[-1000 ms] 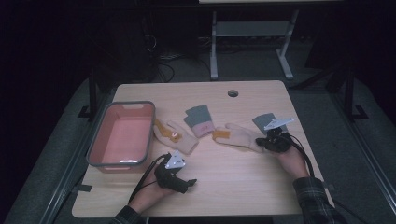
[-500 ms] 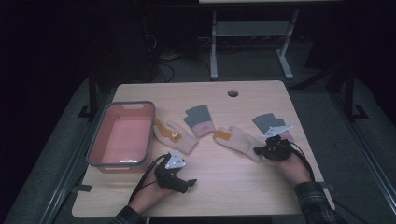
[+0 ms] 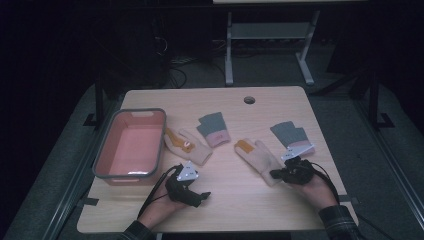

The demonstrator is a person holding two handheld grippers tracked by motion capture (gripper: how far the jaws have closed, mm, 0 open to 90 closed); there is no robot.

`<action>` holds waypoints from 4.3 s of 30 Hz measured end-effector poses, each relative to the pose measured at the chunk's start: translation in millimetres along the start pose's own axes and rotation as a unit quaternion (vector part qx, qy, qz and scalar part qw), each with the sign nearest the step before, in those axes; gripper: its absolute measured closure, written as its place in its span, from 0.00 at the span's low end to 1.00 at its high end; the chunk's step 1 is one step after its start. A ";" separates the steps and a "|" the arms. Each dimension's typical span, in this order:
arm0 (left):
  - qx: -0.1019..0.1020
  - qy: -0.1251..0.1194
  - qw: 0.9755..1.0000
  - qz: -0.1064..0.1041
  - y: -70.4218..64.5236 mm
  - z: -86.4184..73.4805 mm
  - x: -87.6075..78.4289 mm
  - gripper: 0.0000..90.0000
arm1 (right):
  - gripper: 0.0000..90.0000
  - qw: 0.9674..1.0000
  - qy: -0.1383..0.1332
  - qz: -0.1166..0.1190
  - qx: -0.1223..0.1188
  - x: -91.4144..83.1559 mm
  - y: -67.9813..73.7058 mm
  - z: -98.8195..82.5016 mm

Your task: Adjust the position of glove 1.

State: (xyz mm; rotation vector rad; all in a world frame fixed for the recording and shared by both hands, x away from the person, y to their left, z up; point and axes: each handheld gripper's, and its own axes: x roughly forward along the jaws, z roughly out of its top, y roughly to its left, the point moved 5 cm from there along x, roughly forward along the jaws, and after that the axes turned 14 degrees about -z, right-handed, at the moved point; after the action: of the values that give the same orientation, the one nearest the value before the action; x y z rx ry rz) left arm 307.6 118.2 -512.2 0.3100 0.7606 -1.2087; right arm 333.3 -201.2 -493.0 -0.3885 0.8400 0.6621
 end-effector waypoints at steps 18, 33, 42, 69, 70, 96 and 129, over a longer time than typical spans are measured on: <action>0.000 0.000 1.000 0.000 0.1 0.0 0.1 0.14 | 1.00 0.999 -0.029 -0.032 0.001 -11.4 -15.5 10.6; 0.002 0.000 1.000 0.002 0.6 0.2 0.1 0.14 | 1.00 1.000 -0.003 -0.030 -0.009 15.1 -22.3 8.3; 0.002 0.000 1.000 0.002 0.6 0.2 0.0 0.14 | 1.00 0.999 -0.003 0.001 -0.034 17.0 -0.3 12.7; 0.002 0.000 1.000 0.002 0.5 0.2 0.0 0.14 | 1.00 0.987 -0.015 0.087 -0.133 29.4 84.6 36.4; 0.002 0.000 1.000 0.002 0.6 0.2 0.0 0.14 | 1.00 0.986 -0.018 0.092 -0.141 30.2 89.5 37.2; 0.000 -0.001 1.000 0.002 0.2 0.4 0.1 0.14 | 0.90 0.990 -0.033 0.073 -0.113 20.4 81.7 35.7; -0.023 0.003 0.999 0.023 3.2 12.3 -11.1 0.20 | 0.14 0.990 -0.066 -0.105 0.060 -3.7 -20.5 -44.9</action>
State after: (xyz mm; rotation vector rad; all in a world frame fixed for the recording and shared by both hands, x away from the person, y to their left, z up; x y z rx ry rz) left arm 313.3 120.0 -496.4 0.2917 0.7825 -1.1463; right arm 320.4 -242.8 -516.5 -0.3149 0.6986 0.4343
